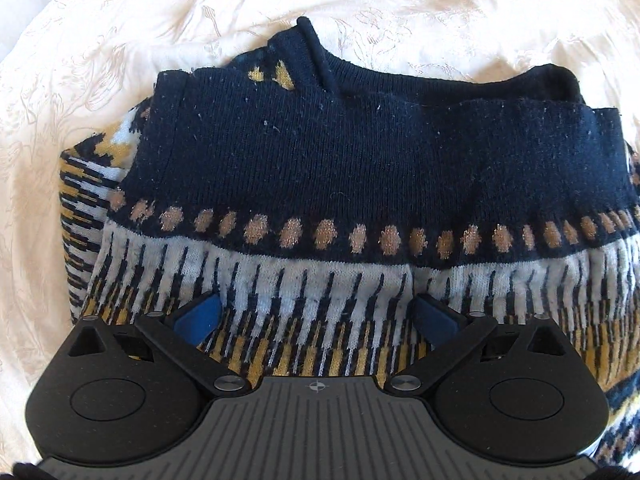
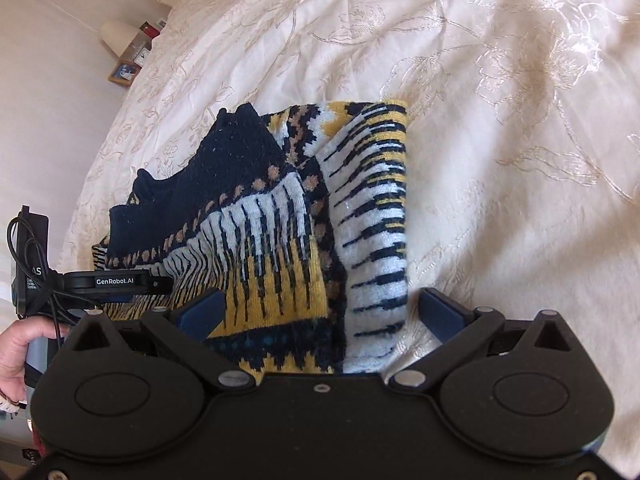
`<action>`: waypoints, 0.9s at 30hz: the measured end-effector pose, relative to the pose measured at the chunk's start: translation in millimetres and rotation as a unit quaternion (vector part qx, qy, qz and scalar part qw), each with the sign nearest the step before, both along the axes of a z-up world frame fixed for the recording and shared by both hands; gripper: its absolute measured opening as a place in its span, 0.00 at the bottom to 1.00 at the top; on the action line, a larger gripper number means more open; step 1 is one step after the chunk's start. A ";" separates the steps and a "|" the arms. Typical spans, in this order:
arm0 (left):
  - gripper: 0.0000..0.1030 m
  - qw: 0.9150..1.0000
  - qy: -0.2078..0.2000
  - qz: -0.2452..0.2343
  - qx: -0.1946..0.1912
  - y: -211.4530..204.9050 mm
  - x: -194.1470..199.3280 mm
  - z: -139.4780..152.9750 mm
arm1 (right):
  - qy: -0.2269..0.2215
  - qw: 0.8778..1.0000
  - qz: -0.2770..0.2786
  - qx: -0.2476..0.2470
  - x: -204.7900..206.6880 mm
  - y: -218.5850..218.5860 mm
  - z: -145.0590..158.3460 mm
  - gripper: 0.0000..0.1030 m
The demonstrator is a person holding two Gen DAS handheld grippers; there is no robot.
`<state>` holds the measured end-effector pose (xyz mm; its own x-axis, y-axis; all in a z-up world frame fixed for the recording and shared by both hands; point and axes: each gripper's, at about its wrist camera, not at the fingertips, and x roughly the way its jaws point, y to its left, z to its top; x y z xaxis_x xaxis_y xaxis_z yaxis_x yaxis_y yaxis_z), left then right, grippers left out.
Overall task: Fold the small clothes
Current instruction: 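Grasp one side edge with the right gripper and fold it across the body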
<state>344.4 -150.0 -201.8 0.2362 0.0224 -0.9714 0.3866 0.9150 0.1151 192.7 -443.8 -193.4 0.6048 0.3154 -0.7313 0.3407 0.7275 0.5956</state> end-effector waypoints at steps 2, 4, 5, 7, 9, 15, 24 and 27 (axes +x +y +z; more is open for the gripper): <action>1.00 1.000 0.000 0.002 0.003 -2.0 2.5 -2.2 | -0.012 1.000 -0.003 0.015 1.6 -2.6 -2.7 1.00; 1.00 1.000 0.001 0.004 0.005 -4.6 5.1 -3.3 | -0.025 0.999 -0.004 0.028 2.0 -5.3 -4.0 1.00; 1.00 1.000 0.001 0.005 0.006 -8.6 5.1 -2.5 | -0.033 0.999 -0.002 0.033 6.5 -3.5 -5.8 1.00; 1.00 1.000 0.001 0.006 0.007 -10.7 3.0 -1.1 | -0.047 0.998 0.000 0.040 6.0 -5.0 -6.1 1.00; 1.00 1.000 -0.001 0.005 0.006 -13.2 1.9 -1.4 | -0.076 0.995 0.008 0.066 10.0 -3.9 -7.4 1.00; 1.00 1.000 -0.003 0.003 0.004 -8.6 -5.5 0.1 | -0.050 0.996 0.056 0.051 37.5 22.7 -13.5 1.00; 0.98 1.000 0.008 -0.003 -0.017 6.9 -3.1 14.7 | 0.024 0.999 0.028 -0.016 46.0 34.1 12.5 0.39; 0.87 0.999 0.014 -0.008 -0.030 25.3 -13.2 31.8 | 0.040 0.998 0.017 -0.043 50.6 47.7 26.9 0.36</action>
